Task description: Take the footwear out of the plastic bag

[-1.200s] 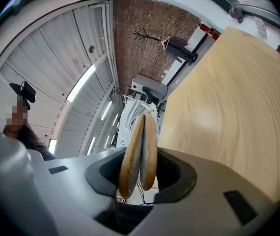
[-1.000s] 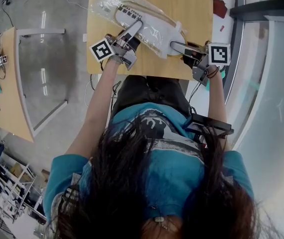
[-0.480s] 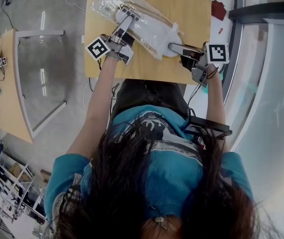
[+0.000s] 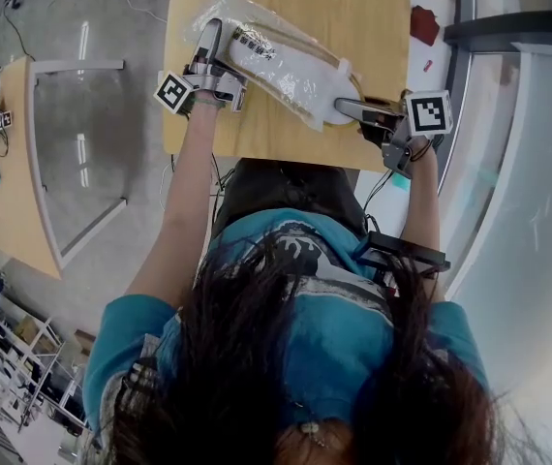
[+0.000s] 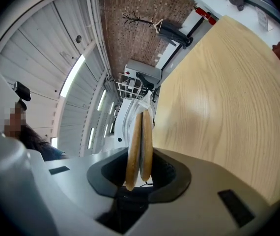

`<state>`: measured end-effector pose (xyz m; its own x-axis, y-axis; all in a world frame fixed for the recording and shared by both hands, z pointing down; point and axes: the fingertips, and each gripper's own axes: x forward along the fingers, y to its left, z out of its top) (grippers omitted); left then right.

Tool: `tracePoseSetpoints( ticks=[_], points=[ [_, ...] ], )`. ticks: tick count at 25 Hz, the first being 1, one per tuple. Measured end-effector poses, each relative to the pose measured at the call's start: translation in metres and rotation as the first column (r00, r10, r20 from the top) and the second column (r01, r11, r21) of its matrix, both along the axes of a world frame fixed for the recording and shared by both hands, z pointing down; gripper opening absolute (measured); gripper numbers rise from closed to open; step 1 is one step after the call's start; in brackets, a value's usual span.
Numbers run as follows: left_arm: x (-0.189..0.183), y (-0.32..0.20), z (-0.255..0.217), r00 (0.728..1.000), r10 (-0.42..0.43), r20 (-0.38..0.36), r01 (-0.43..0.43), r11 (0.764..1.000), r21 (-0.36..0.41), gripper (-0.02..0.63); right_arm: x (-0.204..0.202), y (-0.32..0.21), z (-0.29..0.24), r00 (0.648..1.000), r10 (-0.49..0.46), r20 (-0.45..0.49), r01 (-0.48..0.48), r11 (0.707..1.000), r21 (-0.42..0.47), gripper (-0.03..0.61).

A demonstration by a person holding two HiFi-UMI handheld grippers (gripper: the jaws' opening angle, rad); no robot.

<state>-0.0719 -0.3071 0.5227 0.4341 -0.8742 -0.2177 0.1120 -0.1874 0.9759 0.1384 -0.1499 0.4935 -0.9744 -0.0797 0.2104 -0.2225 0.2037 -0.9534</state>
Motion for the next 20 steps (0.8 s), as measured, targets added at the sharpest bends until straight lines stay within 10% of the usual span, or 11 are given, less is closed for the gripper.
tracePoseSetpoints(
  ticks=[4,13,20],
  points=[
    [0.000,-0.012,0.017,0.963,0.147,0.228,-0.135,0.989,-0.067,-0.002,0.000,0.001,0.003,0.999,0.031,0.016,-0.031,0.999,-0.021,0.103],
    [0.003,-0.039,0.014,0.859,0.178,0.480,-0.160,0.984,-0.078,-0.002,-0.011,-0.015,-0.001,0.992,0.121,0.037,-0.119,0.992,-0.043,0.104],
    [-0.005,-0.048,0.029,0.837,0.163,0.523,-0.110,0.985,-0.132,0.002,-0.019,-0.019,0.004,0.988,0.155,0.009,-0.154,0.986,-0.060,0.103]
  ],
)
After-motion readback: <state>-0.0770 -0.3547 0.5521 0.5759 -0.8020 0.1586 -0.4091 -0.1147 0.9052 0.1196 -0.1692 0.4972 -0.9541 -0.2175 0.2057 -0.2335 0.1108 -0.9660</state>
